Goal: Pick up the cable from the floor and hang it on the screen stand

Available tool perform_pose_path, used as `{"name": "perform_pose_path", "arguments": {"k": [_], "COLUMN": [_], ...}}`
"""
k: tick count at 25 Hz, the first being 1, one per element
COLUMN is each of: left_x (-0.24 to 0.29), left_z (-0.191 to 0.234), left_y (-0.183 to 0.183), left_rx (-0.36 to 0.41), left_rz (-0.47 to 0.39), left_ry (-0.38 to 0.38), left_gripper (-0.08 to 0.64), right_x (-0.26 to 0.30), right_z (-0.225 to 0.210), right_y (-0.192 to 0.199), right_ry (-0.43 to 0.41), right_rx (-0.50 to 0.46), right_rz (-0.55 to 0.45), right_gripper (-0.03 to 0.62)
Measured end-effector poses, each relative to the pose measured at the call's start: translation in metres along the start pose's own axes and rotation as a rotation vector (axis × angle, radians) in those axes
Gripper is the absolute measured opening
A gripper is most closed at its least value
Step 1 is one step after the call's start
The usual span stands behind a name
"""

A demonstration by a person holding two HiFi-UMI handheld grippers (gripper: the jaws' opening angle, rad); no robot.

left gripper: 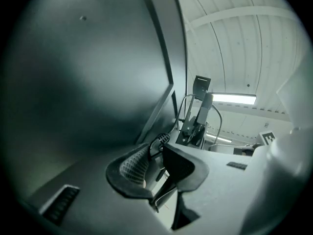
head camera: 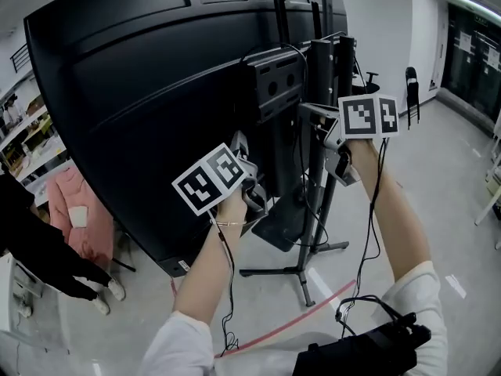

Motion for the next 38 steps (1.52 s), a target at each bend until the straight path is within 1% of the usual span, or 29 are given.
{"name": "perform_pose_path", "arguments": {"k": [2, 5, 7, 9, 12, 17, 19, 22, 25, 28, 29, 30, 31, 35, 36, 38], "left_x": [0.002, 0.009, 0.015, 0.021, 0.03, 0.041, 0.044, 0.045, 0.044, 0.045, 0.045, 0.044, 0.043, 0.036, 0.035, 0.032], "left_z": [0.001, 0.001, -0.001, -0.005, -0.013, -0.017, -0.017, -0.018, -0.016, -0.012, -0.01, -0.009, -0.009, -0.009, -0.009, -0.009], "left_y": [0.011, 0.025, 0.033, 0.043, 0.056, 0.069, 0.074, 0.084, 0.095, 0.104, 0.106, 0.108, 0.109, 0.113, 0.114, 0.116], "left_rx": [-0.005, 0.016, 0.026, 0.024, 0.014, 0.033, 0.022, 0.012, 0.01, -0.01, -0.014, -0.015, -0.017, -0.015, -0.014, -0.016], "left_rz": [0.014, 0.01, 0.007, 0.021, 0.037, 0.013, 0.004, 0.001, 0.025, 0.055, 0.063, 0.07, 0.077, 0.103, 0.11, 0.122], "left_ry": [-0.007, -0.014, -0.012, -0.006, 0.021, 0.093, 0.118, 0.146, 0.157, 0.164, 0.167, 0.17, 0.173, 0.19, 0.197, 0.215], "left_gripper": [0.092, 0.092, 0.092, 0.092, 0.092, 0.1, 0.117, 0.2, 0.213, 0.216, 0.216, 0.216, 0.216, 0.216, 0.216, 0.216], "right_x": [0.002, 0.002, 0.004, 0.008, 0.014, 0.019, 0.021, 0.023, 0.023, 0.022, 0.021, 0.019, 0.018, 0.01, 0.007, 0.0], "right_z": [-0.005, -0.019, -0.024, -0.025, -0.027, -0.034, -0.038, -0.044, -0.046, -0.048, -0.048, -0.047, -0.045, -0.041, -0.041, -0.042], "right_y": [0.005, 0.011, 0.011, 0.012, 0.014, 0.017, 0.019, 0.023, 0.027, 0.028, 0.029, 0.03, 0.03, 0.033, 0.033, 0.034], "right_ry": [0.014, 0.028, 0.037, 0.05, 0.044, 0.029, 0.02, 0.014, 0.012, -0.001, -0.009, -0.015, -0.016, 0.014, 0.019, 0.036], "right_rx": [0.014, 0.034, 0.031, 0.018, 0.022, 0.042, 0.062, 0.084, 0.083, 0.088, 0.089, 0.086, 0.075, 0.019, 0.009, -0.014], "right_rz": [0.004, -0.006, -0.009, -0.011, -0.031, -0.102, -0.127, -0.15, -0.164, -0.187, -0.195, -0.2, -0.204, -0.231, -0.246, -0.283], "right_gripper": [0.019, 0.02, 0.02, 0.02, 0.02, 0.021, 0.021, 0.023, 0.025, 0.029, 0.047, 0.1, 0.134, 0.145, 0.166, 0.184]}}
Point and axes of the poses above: the fingertips, and each gripper's own axes: x forward along the fingers, z to its left, y out of its underside, the point moved 8 cm from there along -x, backward along the fingers, and after that the axes turned 3 degrees about x, right-handed, at the moved point
